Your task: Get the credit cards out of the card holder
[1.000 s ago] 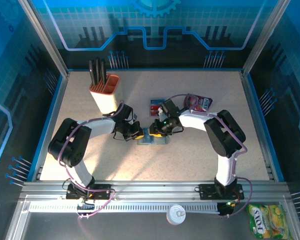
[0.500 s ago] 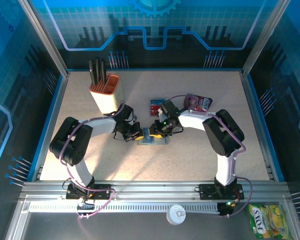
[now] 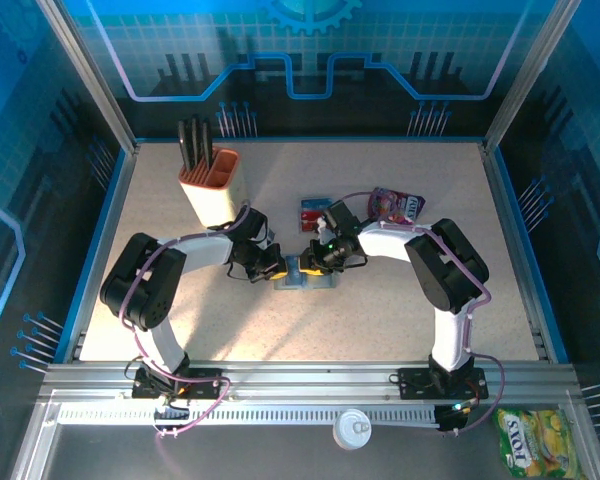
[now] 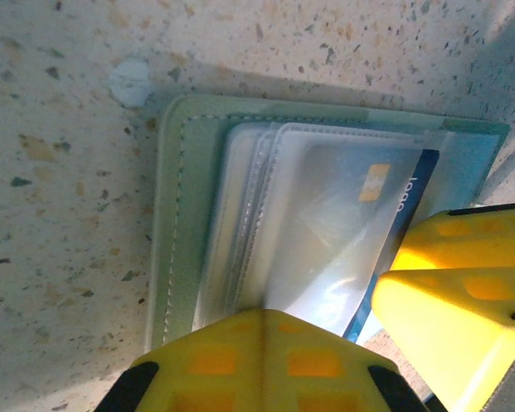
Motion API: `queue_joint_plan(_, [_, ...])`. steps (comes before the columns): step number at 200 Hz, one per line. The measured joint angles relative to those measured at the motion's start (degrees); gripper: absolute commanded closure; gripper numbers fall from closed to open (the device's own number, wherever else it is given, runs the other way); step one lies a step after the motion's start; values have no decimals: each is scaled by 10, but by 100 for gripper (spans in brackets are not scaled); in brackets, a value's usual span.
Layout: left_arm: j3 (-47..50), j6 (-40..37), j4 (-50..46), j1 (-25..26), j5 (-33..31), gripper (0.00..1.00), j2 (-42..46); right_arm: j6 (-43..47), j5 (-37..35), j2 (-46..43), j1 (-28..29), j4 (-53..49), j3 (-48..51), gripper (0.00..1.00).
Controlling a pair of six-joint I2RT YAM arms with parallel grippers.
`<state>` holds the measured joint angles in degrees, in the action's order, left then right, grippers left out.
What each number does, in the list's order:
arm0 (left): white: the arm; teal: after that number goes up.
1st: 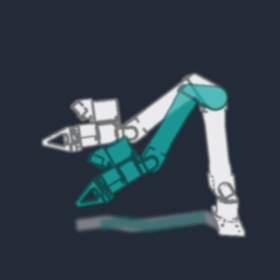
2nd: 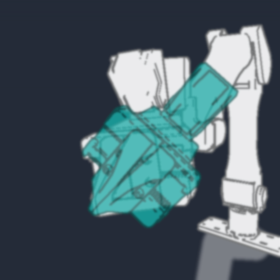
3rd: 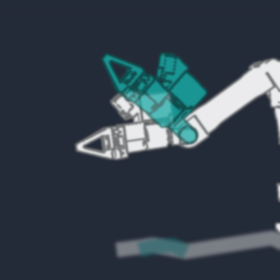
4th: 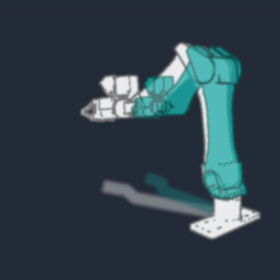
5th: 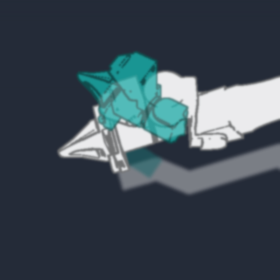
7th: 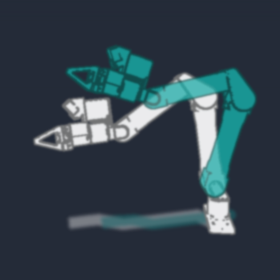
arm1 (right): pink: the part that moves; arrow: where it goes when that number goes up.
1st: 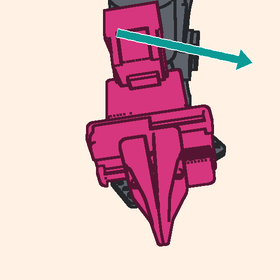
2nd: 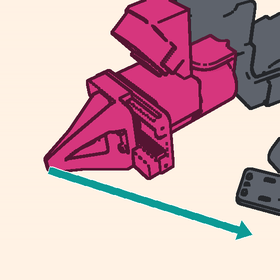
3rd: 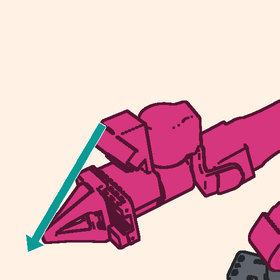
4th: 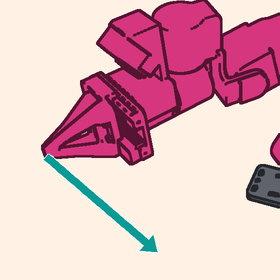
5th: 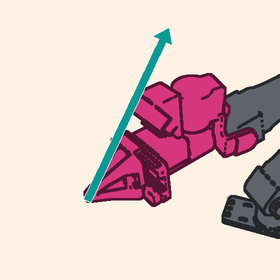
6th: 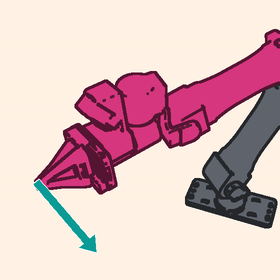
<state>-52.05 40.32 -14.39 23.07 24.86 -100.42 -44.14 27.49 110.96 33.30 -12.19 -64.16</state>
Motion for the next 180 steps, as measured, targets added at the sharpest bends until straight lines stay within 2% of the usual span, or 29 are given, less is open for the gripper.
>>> queue_joint_plan(67, [-3, 0, -8, 0, -1, 100, 0, -4, 0, -1, -1, 3, 5, 91])
queue_joint_plan(180, [-4, -4, -10, 0, -1, 100, 0, 9, -1, -36, -21, -5, 31, 93])
